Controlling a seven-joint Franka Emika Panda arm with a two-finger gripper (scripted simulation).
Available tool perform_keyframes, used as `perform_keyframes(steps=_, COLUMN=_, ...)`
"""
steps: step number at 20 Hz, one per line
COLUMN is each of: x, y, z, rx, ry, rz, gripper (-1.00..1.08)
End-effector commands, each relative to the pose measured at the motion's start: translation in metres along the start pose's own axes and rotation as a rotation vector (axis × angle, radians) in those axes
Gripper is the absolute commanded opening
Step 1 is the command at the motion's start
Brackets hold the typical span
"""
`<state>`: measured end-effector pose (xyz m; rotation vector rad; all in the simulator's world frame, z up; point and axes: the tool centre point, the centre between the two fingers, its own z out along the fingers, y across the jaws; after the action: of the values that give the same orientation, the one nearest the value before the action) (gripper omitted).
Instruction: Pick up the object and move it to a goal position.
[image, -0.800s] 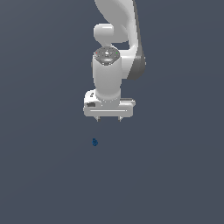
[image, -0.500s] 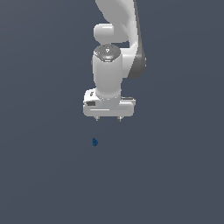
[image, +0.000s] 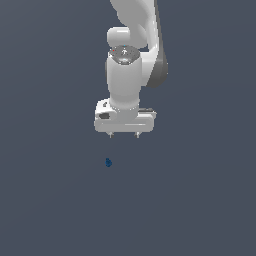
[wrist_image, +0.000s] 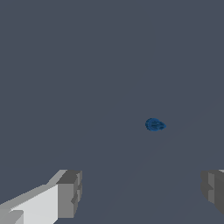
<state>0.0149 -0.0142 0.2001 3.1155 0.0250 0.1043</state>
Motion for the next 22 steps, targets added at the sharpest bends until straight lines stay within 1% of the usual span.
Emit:
perform_keyframes(steps=1, x=0.001, y=0.004, z=0.005, rx=0.001, ry=-0.004, rz=0.021, gripper=1.0)
perform_keyframes(steps=7, x=0.009, y=0.02, z=0.029, rx=0.008, ry=-0.02, rz=0.129, gripper=1.0)
perform_keyframes(steps=16, x=0.02, y=0.06, z=0.086, rx=0.011, ry=-0.056, rz=0.37, gripper=1.0)
perform_keyframes(steps=22, x=0.022, y=0.075, z=0.107, rx=0.009, ry=-0.069, rz=0.455, gripper=1.0)
